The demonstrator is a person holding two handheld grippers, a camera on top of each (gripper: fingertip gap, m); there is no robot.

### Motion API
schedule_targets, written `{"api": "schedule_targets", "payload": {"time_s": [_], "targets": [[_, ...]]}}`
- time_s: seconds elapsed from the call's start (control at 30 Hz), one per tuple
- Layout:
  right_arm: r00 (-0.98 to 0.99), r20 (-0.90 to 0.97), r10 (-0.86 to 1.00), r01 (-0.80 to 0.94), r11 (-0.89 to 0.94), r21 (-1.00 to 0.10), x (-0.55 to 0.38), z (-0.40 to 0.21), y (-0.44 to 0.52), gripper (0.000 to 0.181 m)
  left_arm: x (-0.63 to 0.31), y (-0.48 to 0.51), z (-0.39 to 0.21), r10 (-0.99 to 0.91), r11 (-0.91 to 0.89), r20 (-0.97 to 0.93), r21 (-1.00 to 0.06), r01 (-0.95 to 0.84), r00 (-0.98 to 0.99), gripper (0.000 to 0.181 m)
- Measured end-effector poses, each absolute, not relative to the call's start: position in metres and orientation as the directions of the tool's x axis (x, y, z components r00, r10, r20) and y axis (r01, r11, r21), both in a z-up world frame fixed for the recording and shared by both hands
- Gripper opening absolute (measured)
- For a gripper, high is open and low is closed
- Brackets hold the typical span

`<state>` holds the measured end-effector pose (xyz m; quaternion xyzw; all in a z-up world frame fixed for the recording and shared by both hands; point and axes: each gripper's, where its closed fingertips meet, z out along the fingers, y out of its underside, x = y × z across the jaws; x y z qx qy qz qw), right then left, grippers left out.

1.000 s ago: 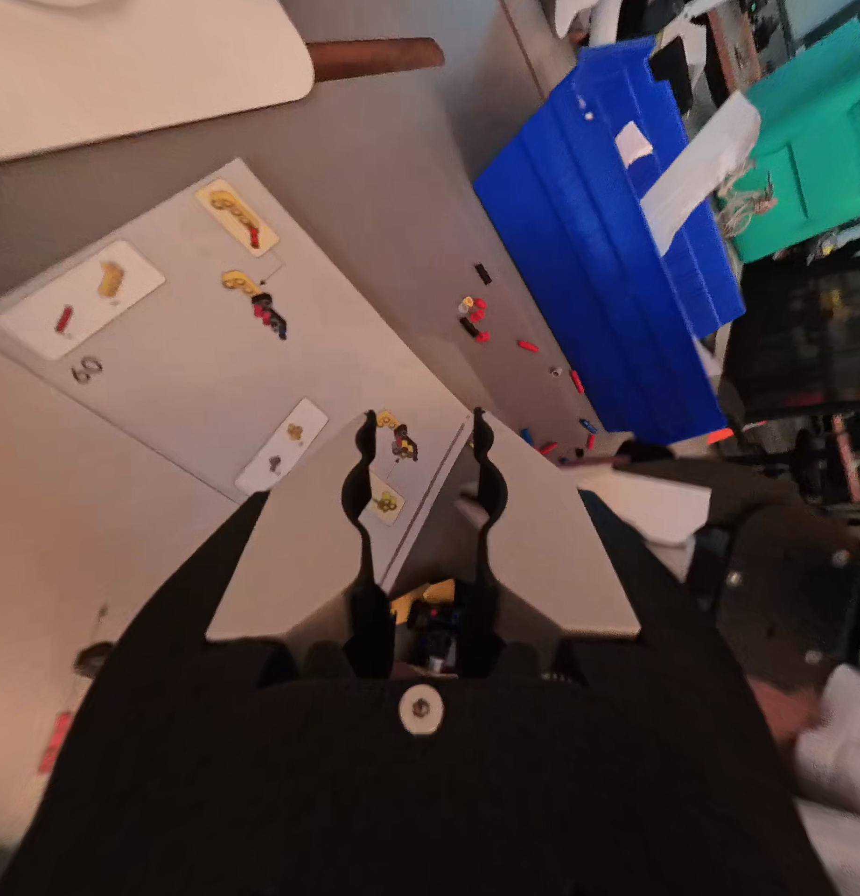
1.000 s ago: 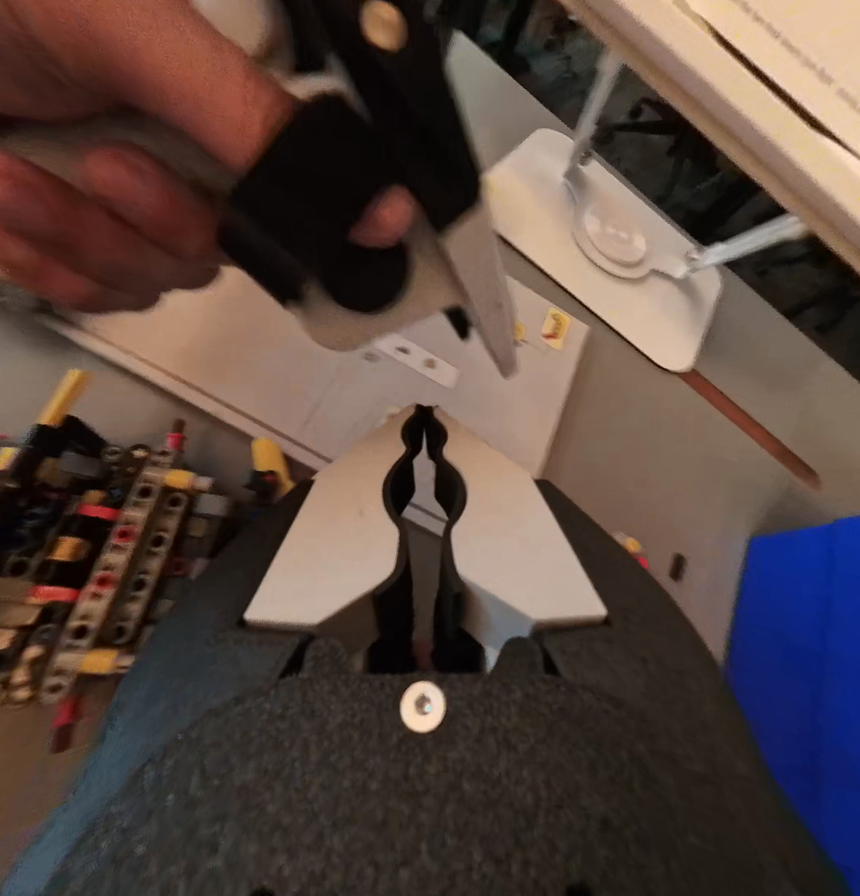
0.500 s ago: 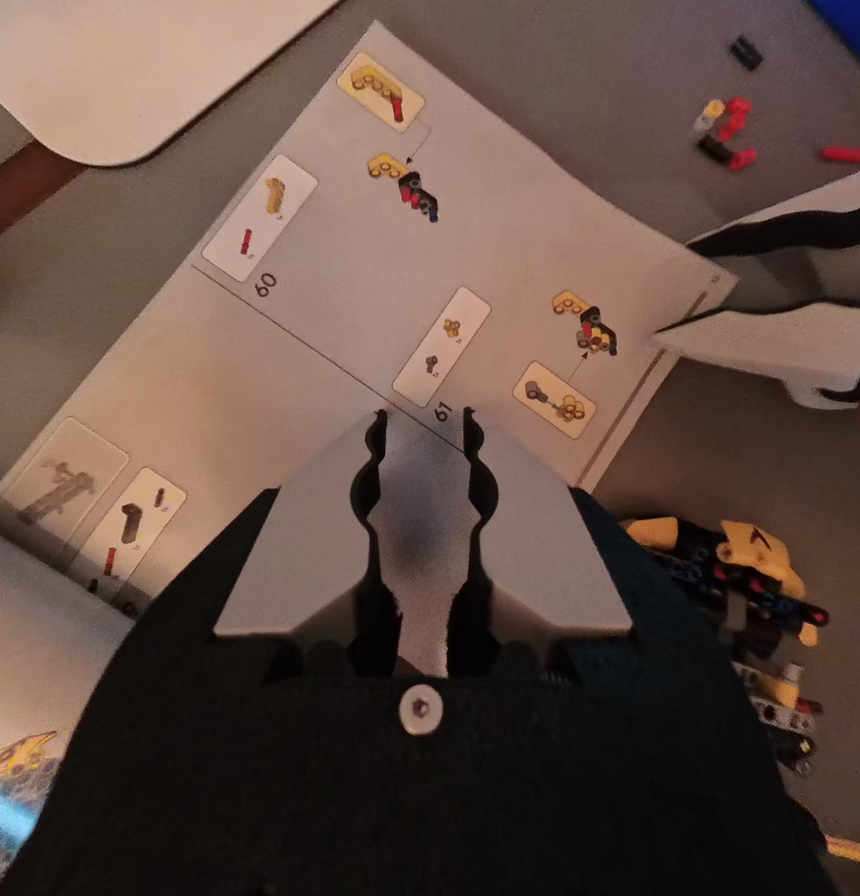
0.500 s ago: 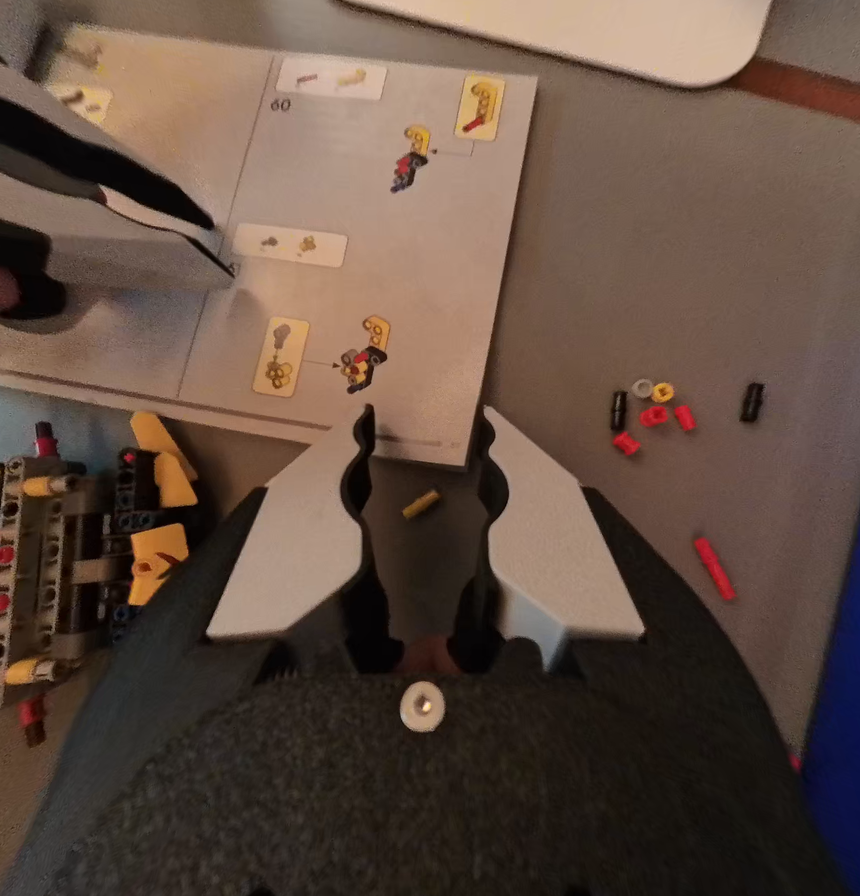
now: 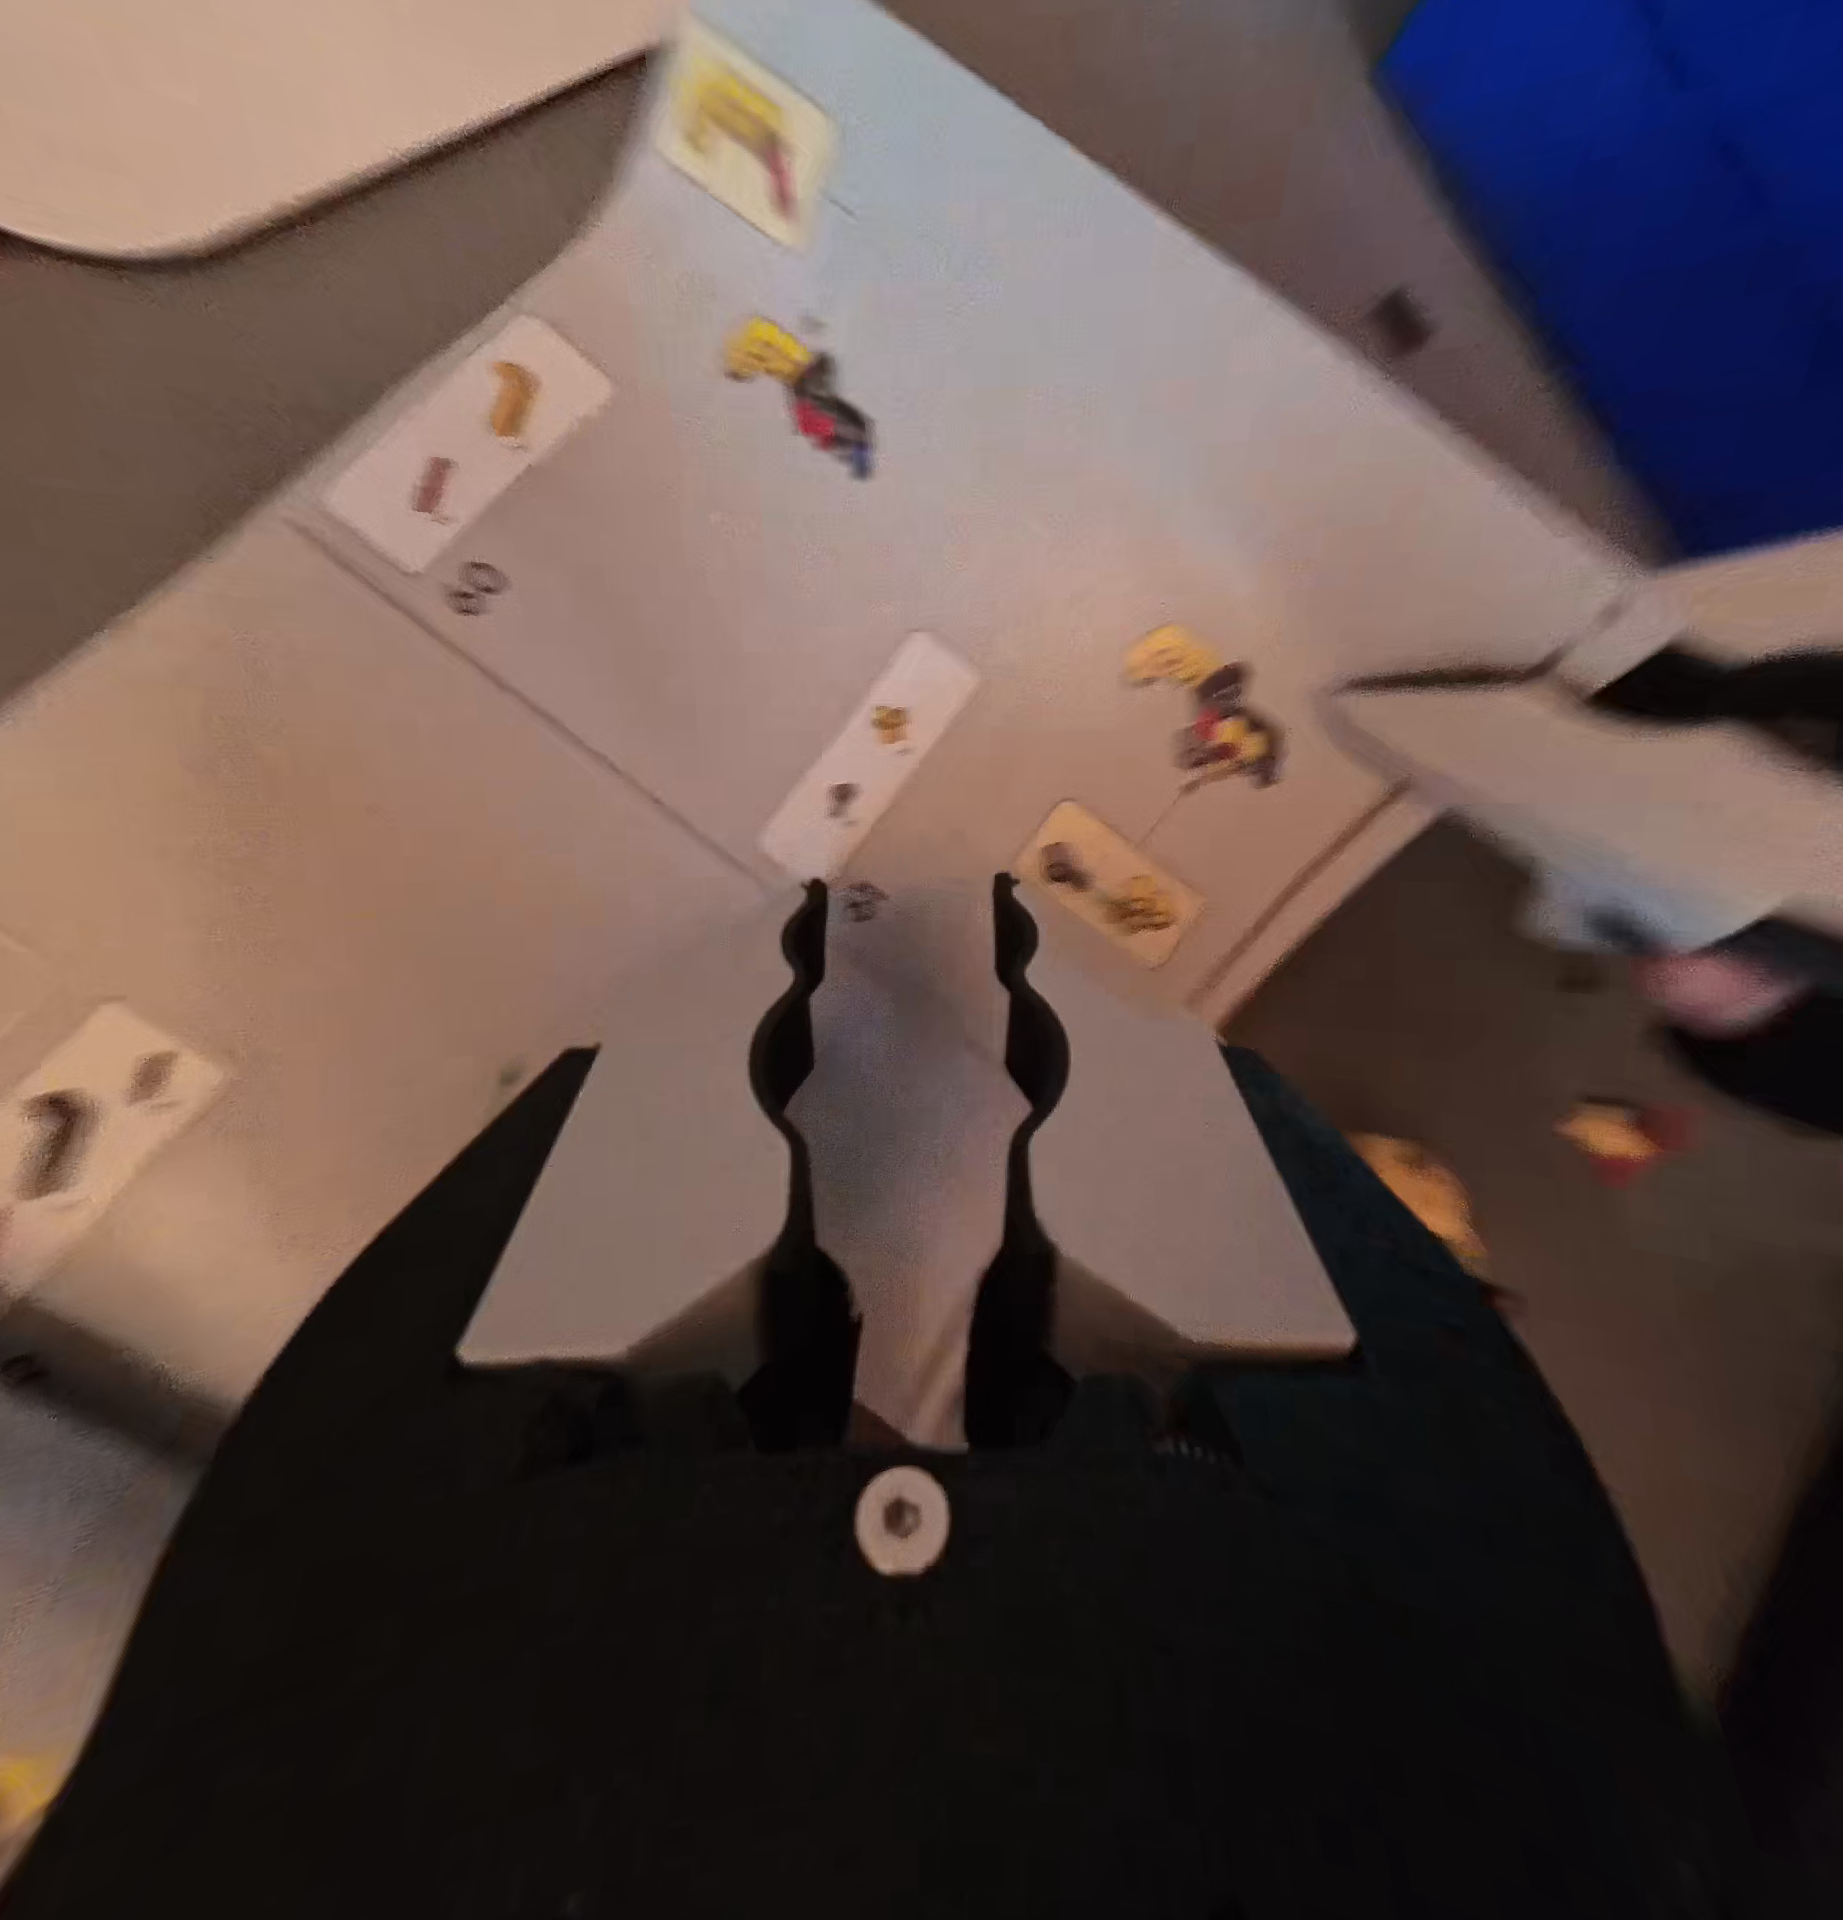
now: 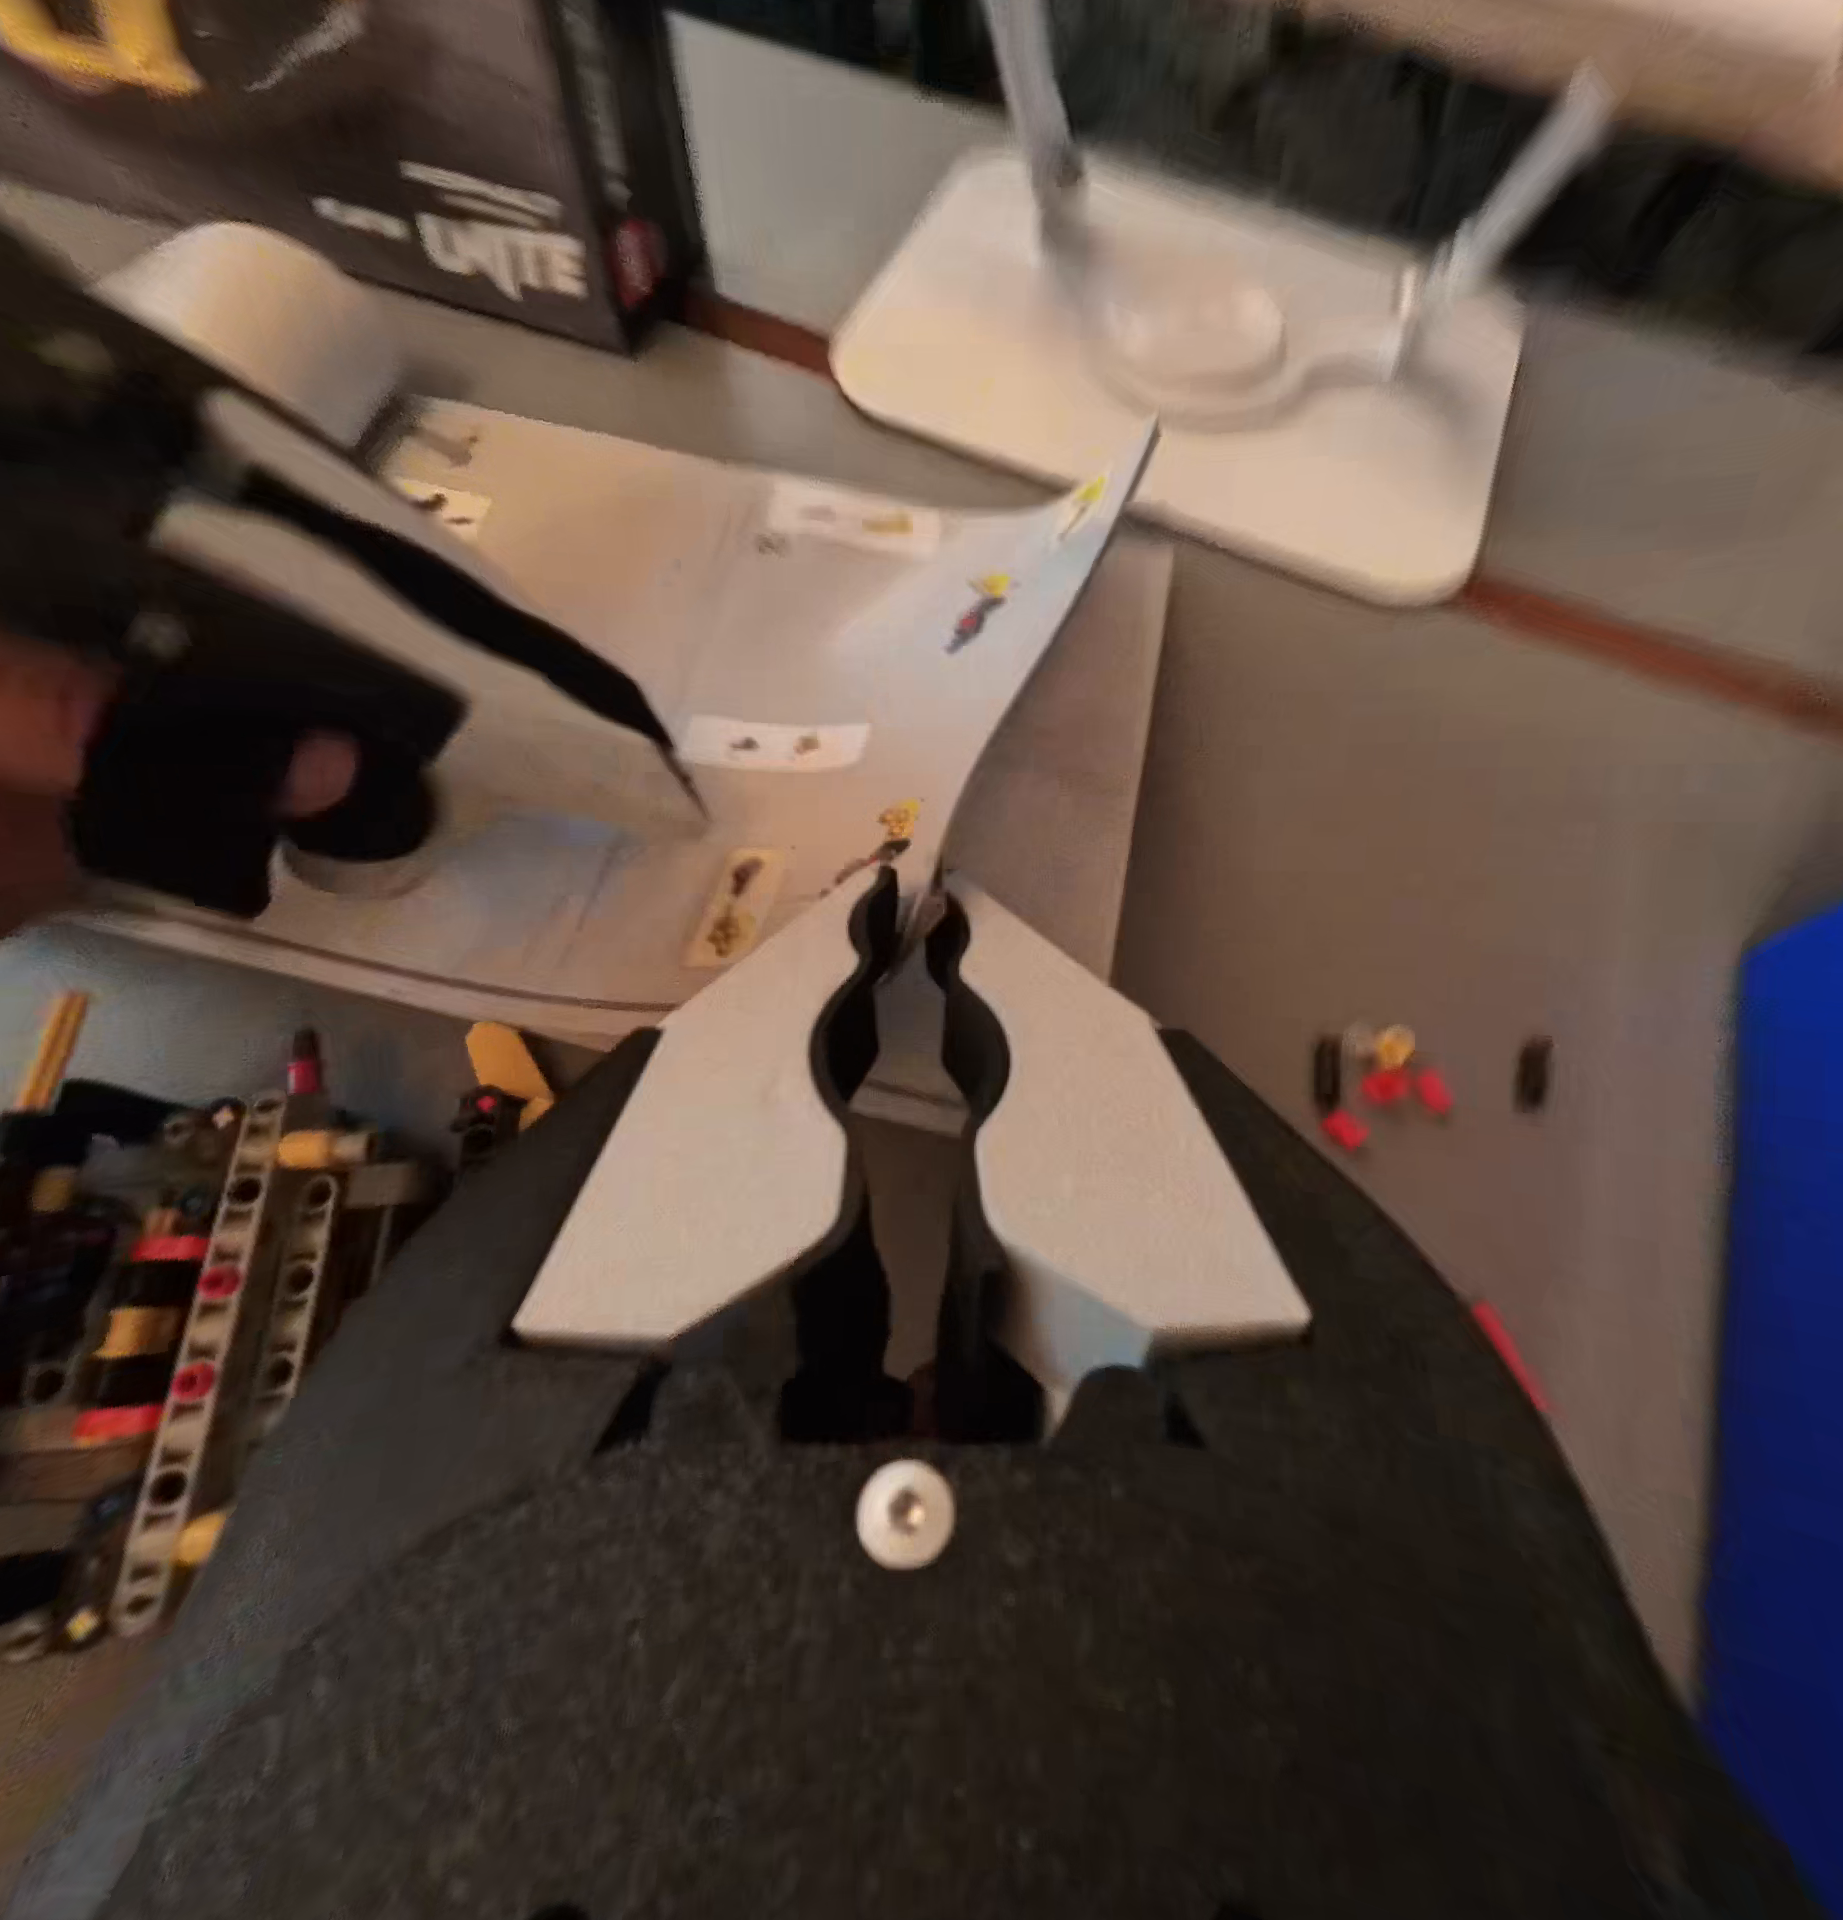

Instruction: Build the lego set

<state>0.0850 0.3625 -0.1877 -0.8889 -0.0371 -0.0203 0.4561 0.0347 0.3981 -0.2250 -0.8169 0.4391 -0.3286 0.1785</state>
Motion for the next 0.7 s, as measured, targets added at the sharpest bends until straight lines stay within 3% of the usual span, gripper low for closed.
{"api": "schedule_targets", "payload": {"time_s": [0.1,0.2,0.4,0.57,0.7], "targets": [[0.877,0.448,0.172,0.476,-0.436,-0.764,0.049,-0.158,0.367,0.003,0.050,0.386,-0.166,-0.650,-0.739,0.725,-0.532,-0.414,0.228,0.036],[0.679,0.716,0.162,0.718,-0.353,-0.600,0.034,-0.142,0.368,0.002,0.038,0.404,-0.147,-0.591,-0.794,0.776,-0.512,-0.328,0.218,0.035],[0.621,0.758,0.199,0.765,-0.367,-0.530,0.028,-0.154,0.369,0.001,0.015,0.410,-0.143,-0.468,-0.873,0.869,-0.426,-0.236,0.161,0.035],[0.533,0.803,0.267,0.836,-0.315,-0.449,0.012,-0.162,0.368,0.003,0.013,0.399,-0.135,-0.447,-0.878,0.892,-0.423,-0.225,0.065,0.036],[0.621,0.702,0.349,0.783,-0.316,-0.535,-0.003,-0.170,0.366,0.013,0.011,0.402,-0.147,-0.505,-0.848,0.853,-0.463,-0.258,0.128,0.002]]}}
